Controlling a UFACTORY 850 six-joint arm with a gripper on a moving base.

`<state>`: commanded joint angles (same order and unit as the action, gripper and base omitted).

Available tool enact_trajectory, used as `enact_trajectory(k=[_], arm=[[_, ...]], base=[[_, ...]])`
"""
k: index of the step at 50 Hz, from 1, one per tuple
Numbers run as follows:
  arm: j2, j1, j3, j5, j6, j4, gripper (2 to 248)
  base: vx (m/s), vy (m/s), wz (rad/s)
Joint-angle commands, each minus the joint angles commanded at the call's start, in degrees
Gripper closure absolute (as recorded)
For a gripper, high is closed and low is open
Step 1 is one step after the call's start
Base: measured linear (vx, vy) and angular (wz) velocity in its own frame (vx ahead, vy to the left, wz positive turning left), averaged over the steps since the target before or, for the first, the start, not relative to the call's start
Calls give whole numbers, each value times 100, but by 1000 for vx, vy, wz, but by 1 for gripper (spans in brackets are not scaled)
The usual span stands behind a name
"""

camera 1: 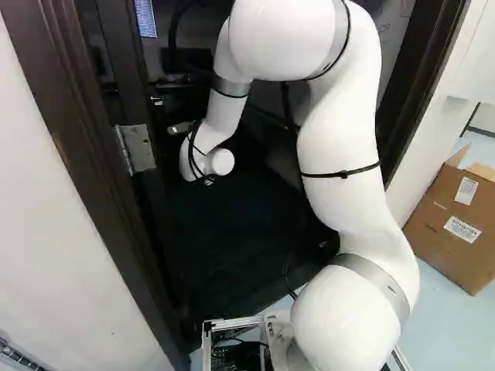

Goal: Open the door and move inside

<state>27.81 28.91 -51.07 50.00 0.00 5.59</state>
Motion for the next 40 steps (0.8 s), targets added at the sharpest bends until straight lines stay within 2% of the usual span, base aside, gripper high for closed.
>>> enact_trajectory(k=[40], arm=[[198,66,-260,0,0,116,3]], base=[[0,0,0]])
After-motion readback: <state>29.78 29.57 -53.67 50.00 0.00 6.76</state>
